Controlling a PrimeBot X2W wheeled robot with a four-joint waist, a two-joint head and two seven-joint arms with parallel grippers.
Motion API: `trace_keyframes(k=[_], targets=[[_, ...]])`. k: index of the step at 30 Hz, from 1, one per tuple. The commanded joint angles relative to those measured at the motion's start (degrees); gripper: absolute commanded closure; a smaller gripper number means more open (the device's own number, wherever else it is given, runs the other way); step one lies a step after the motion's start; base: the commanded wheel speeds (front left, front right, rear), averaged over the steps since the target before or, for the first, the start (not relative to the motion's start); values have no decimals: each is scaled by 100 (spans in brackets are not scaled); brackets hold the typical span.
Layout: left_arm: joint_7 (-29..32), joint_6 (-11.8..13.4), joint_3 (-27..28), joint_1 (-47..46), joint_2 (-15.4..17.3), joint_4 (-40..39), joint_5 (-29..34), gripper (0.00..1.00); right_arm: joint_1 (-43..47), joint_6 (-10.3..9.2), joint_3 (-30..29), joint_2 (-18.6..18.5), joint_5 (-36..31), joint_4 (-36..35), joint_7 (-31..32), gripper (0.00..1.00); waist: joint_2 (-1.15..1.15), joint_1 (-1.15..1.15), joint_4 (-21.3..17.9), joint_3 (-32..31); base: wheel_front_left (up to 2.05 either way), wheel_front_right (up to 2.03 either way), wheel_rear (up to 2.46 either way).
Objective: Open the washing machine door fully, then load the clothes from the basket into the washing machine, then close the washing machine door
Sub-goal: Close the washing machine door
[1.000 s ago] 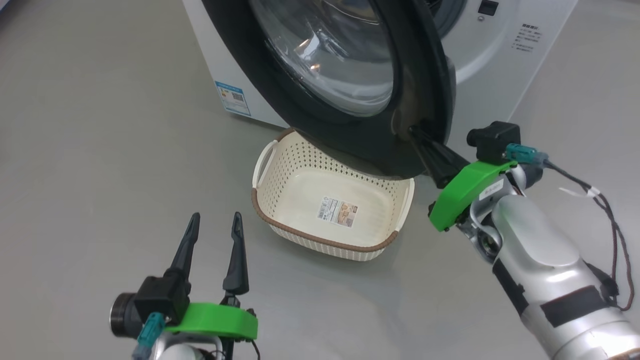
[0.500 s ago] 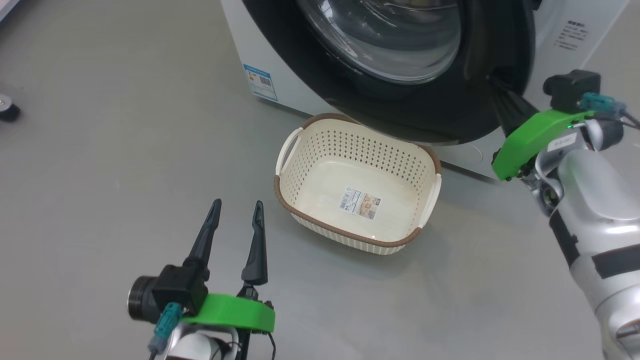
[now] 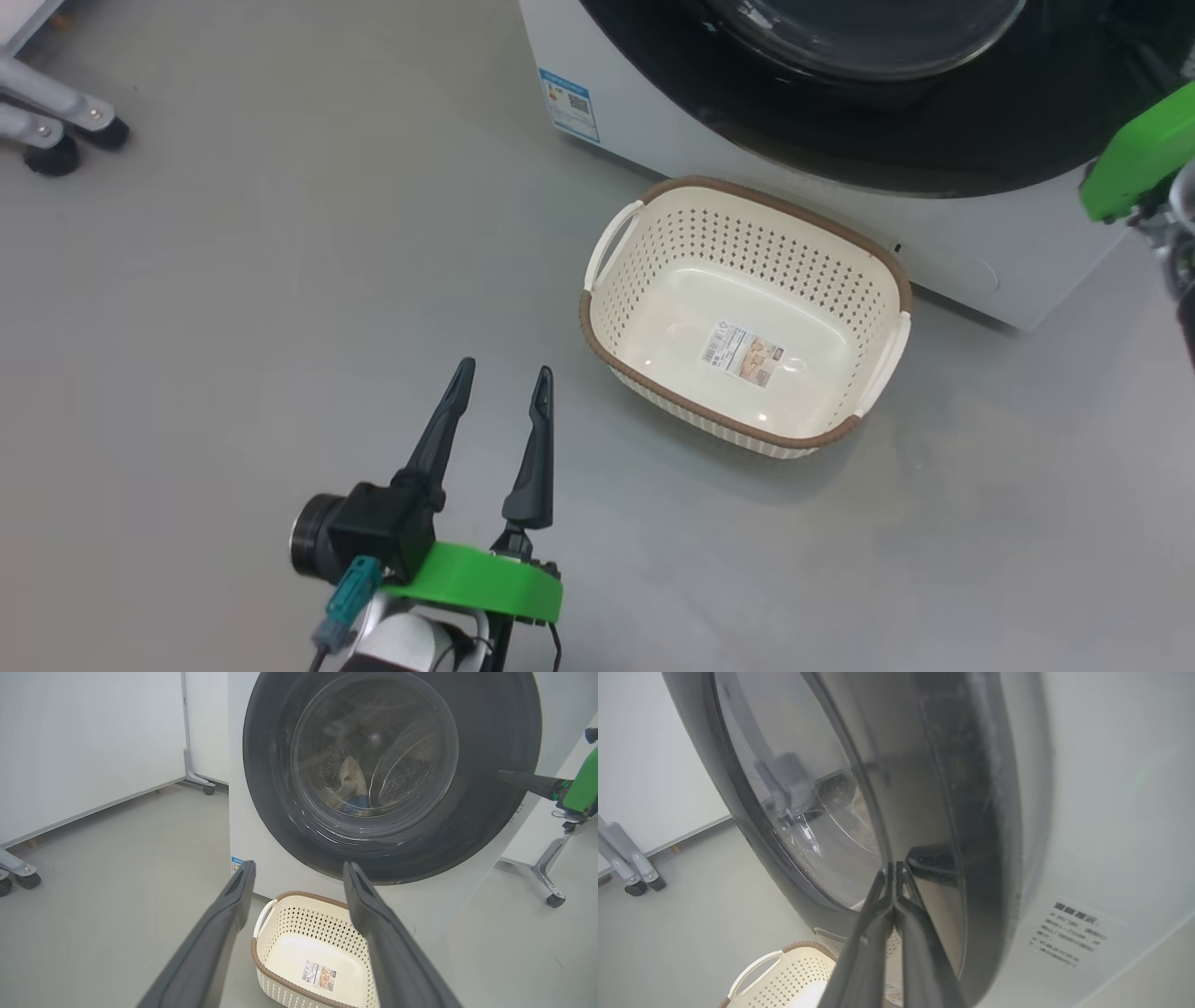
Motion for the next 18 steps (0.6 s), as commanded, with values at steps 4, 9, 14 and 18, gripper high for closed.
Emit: trace_keyframes(k=[4, 9, 14, 18], targets=[[-63, 112, 72, -236, 27, -219, -104, 0, -491, 8, -129, -189, -184, 8, -79, 100, 0, -1, 133, 113, 0, 0, 0], [-63, 167, 44, -289, 26, -219, -111, 0, -634, 8, -208, -194, -310, 65, -79, 100, 0, -1, 157, 136, 0, 0, 0], [-63, 211, 61, -301, 26, -199, -103, 0, -550, 8, -188, -22, -411, -41, -79, 100, 0, -1, 113, 101, 0, 0, 0], [-63, 227, 142, -273, 26, -152, -67, 0, -262, 8, 51, 195, -394, -347, -79, 100, 0, -1, -2, 37, 0, 0, 0]])
